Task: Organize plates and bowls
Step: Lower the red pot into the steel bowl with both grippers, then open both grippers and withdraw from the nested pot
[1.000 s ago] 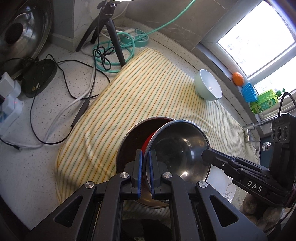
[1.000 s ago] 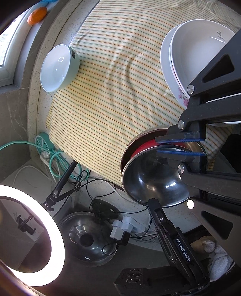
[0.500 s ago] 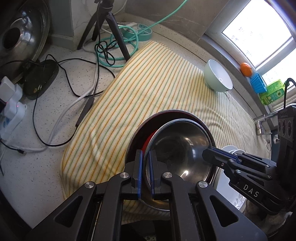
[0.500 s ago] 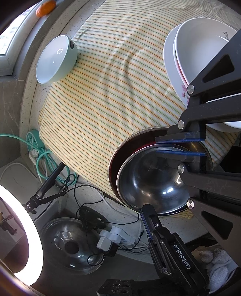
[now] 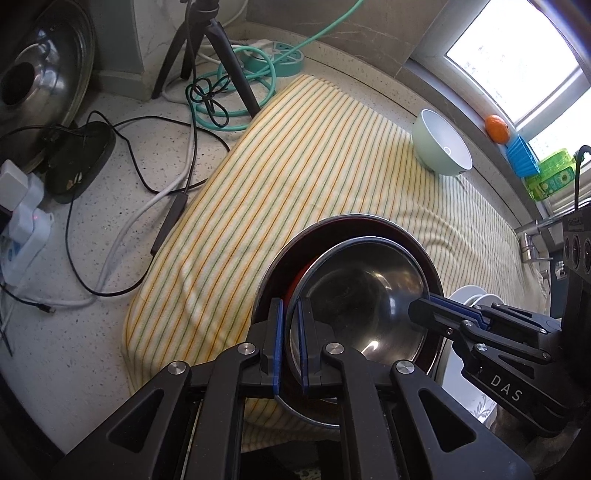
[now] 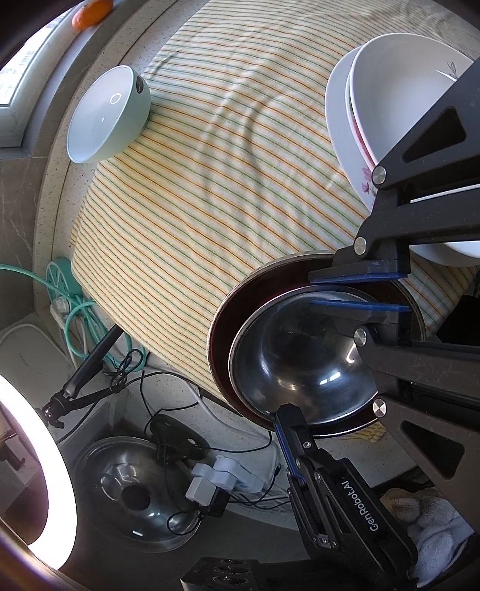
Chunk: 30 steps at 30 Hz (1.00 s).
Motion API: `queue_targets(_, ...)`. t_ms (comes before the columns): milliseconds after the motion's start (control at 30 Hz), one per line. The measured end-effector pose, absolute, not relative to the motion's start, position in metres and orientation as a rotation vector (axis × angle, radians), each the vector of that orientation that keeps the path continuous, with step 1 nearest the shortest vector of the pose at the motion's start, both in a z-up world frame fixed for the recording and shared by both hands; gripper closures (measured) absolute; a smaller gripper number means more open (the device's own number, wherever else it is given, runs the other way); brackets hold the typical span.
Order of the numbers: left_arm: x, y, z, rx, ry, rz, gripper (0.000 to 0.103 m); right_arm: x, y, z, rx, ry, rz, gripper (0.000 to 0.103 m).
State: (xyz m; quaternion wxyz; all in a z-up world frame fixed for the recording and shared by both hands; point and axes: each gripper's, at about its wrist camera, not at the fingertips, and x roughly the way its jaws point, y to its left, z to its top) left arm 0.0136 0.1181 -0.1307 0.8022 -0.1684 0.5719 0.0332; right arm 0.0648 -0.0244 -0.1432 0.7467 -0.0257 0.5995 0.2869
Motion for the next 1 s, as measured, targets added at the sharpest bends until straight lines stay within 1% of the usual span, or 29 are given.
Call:
queue_targets(67,0.014,0.117,-0.13,-0.349,1.222,0.073,0.096,0.065,-0.024,-0.142,-0.061,1.307,0.627,0.094)
queue_targets(367,0.018,0.121,-0.123,-0.339,1.207,0.072,0.095,0.065,-0.03,-0.133,-0.04,1.298,0.632,0.094)
queue_targets(467,0.018,0.12,-0.121,-0.325,1.201,0.06,0.095,0.065,-0.031,-0.133,-0.05,1.296,0.628,0.09)
queue_targets(667,0.02,0.119,-0.11,-0.317,1.169,0.047,0.095,0.061,-0.035,-0.131,-0.027,1.296,0.626,0.09)
queue_targets(1000,0.015,0.101,-0.071,-0.243,1.067,-0.018,0.095,0.05,-0.088,-0.079,0.029,1.134,0.588,0.089)
